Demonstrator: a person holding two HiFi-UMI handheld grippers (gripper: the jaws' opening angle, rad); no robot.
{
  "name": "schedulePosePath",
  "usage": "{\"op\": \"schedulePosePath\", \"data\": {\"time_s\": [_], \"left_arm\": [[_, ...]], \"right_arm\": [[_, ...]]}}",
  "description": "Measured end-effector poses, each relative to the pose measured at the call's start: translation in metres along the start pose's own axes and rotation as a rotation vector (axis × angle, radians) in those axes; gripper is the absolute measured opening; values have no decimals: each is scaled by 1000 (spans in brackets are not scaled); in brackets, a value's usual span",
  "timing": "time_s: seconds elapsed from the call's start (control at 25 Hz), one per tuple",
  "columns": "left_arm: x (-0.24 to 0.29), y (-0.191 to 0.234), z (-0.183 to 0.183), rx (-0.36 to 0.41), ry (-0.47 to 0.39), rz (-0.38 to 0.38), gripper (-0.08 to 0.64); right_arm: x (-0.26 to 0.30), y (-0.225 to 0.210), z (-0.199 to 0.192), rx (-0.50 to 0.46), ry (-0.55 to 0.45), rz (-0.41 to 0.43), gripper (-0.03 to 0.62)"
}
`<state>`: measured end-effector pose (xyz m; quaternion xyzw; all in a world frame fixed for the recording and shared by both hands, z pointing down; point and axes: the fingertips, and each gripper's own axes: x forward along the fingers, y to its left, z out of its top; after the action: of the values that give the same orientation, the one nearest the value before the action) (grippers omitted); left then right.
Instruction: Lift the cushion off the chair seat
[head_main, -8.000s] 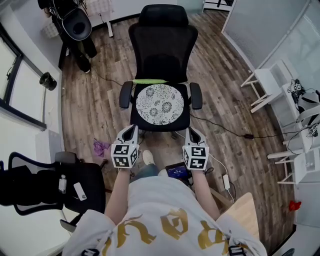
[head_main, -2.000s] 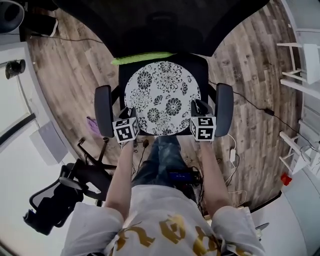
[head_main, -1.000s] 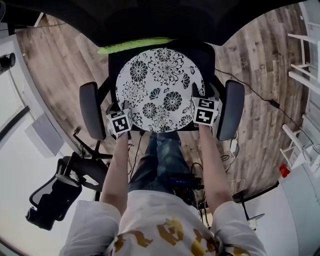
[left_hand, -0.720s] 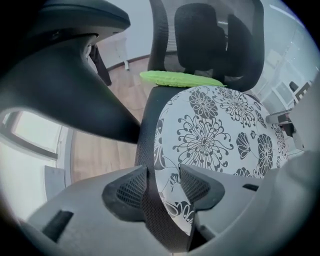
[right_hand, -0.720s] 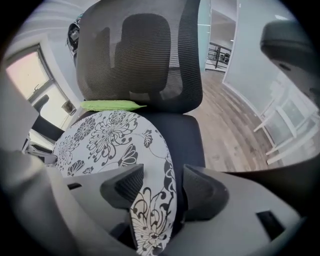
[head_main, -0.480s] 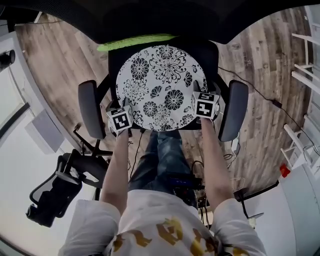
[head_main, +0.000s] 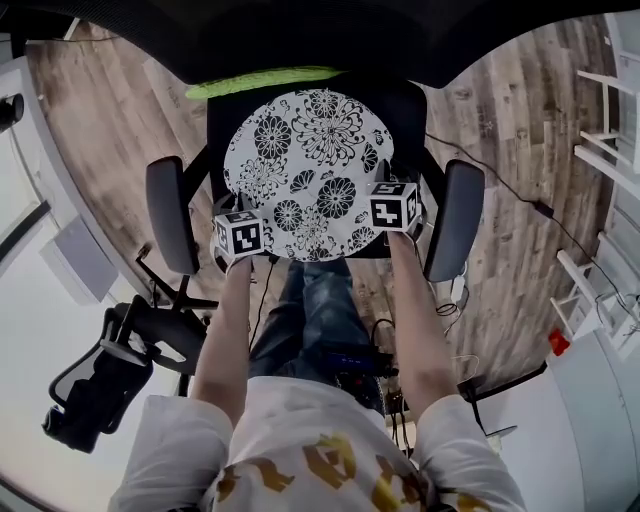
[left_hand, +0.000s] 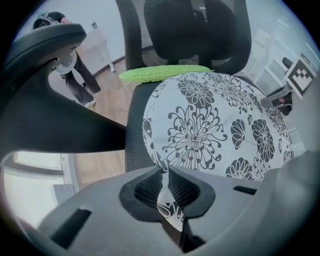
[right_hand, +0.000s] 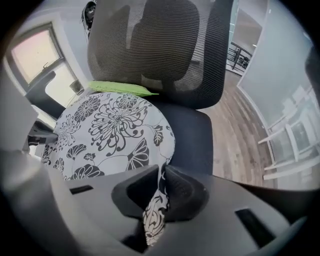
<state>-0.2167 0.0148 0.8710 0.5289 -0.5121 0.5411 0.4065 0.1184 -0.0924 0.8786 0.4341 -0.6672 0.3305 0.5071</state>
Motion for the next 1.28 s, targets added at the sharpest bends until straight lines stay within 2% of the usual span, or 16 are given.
{"op": "schedulePosePath", "data": {"time_s": [0.2,0.68,1.0,1.16,1.28], "left_arm": [[-2,-3,0,58,-2,-12,28],[-15,6,1,12,-33,-41,26],[-34,1,11,32,-78,-58,26],[-43,0,13,24,-87,-73,26],[-53,-5,19,51,-108,-89,26]], "right_arm": [[-9,-2,4,2,-11,25,31],[-33,9,11,37,-55,49,31],[-60,19,15,100,-79,63,29],[-74,25,19,100,-91,62,29],[-81,25,20,122,-100,64,29]]}}
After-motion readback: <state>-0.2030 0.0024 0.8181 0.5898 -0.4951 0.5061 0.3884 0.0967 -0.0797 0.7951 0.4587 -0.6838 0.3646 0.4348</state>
